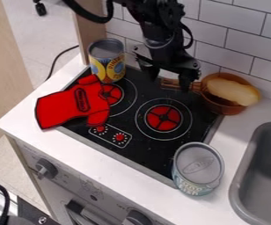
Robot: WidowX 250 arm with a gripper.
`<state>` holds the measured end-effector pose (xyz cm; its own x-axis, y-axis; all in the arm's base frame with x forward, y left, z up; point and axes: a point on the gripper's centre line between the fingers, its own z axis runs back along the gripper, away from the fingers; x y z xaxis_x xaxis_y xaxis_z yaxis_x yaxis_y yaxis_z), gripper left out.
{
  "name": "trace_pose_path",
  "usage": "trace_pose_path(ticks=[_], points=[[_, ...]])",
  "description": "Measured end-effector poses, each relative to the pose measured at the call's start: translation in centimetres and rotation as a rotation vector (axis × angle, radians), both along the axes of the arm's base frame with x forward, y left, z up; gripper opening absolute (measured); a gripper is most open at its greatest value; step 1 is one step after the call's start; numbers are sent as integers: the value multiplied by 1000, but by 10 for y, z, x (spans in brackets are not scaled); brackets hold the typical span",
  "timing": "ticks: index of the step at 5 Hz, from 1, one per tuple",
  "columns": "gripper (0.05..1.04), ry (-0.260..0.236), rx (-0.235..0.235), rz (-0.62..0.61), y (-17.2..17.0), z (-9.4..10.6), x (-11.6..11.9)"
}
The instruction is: Put the can between the left and right burners
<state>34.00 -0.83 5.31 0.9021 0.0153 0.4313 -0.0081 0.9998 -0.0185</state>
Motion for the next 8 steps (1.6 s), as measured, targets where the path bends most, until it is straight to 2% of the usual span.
trace_pose_path(ticks=[1,2,3,4,5,6,7,8], points=[[996,37,0,7,0,-9,-5],[996,136,-5,111,-3,-14,-28],[995,156,-22,229,-11,2,-39],[996,274,-27,382,-31,9,-60],[996,360,-97,480,-61,10,-77],[996,405,-179,496,-90,9,-87],[996,439,-233,596,-112,10,-96],[996,460,-248,657,-130,-5,-112]])
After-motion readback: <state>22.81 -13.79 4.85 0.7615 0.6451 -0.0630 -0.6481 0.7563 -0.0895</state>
